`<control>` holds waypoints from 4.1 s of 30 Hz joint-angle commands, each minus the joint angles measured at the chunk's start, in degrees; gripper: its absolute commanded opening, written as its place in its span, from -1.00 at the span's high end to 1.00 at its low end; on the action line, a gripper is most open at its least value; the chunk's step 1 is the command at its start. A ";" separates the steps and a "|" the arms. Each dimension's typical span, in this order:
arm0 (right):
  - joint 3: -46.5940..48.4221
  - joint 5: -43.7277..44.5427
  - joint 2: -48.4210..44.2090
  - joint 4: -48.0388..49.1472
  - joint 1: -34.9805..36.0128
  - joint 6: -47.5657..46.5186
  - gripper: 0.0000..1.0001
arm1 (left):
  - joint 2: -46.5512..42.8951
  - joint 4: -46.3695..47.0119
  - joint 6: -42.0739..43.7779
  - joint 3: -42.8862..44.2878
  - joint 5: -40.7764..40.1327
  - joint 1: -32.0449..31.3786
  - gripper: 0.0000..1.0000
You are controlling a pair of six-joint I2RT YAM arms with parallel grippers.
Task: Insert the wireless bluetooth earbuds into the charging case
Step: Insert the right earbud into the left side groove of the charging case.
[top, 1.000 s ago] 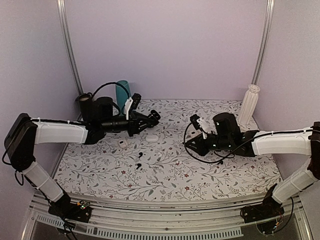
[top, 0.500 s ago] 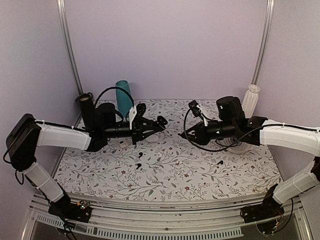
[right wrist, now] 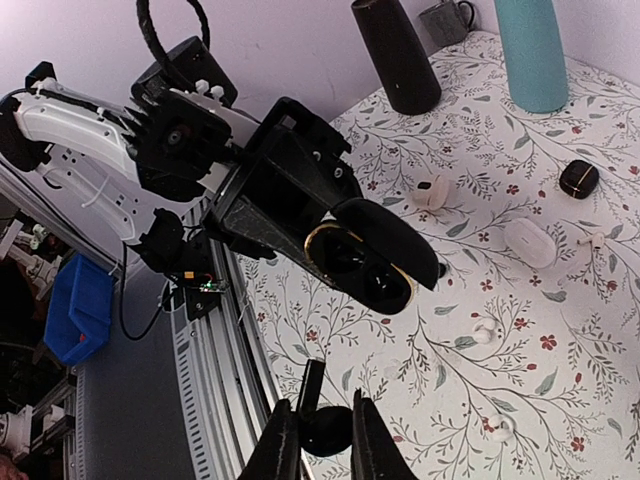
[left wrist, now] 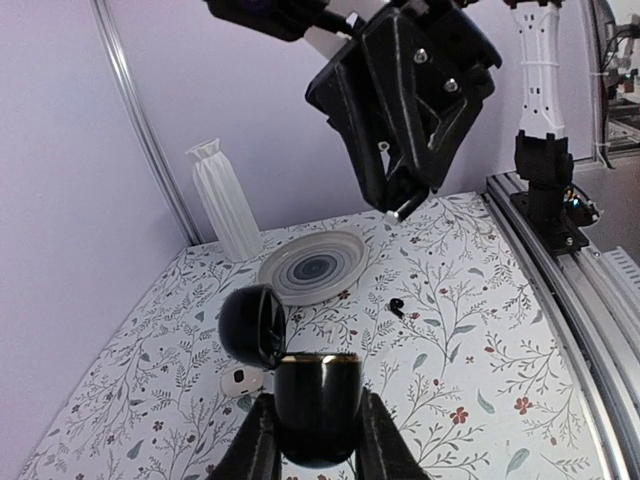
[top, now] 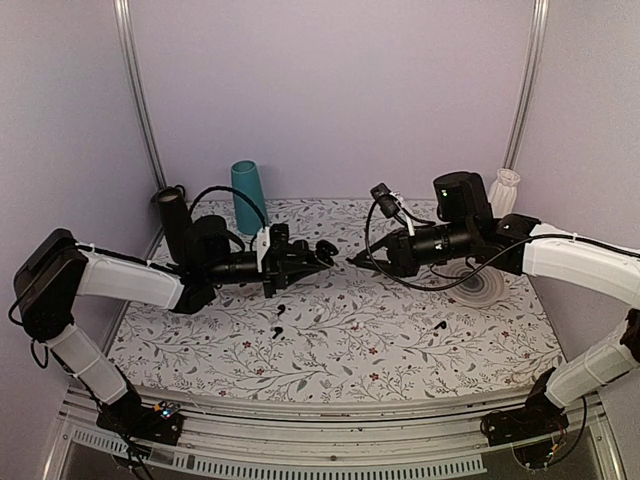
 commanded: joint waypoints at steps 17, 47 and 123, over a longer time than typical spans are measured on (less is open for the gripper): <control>4.78 -9.30 4.23 -1.18 -0.14 6.49 0.90 | -1.68 4.36 4.79 -1.36 0.38 -2.45 1.00; 3.72 -9.28 4.34 -1.87 -0.12 5.92 0.90 | -1.48 4.06 6.13 -1.10 1.35 -2.70 1.00; 8.50 -9.18 8.40 -5.75 -0.15 7.89 0.91 | 0.39 8.10 2.67 -1.61 4.18 -2.61 1.00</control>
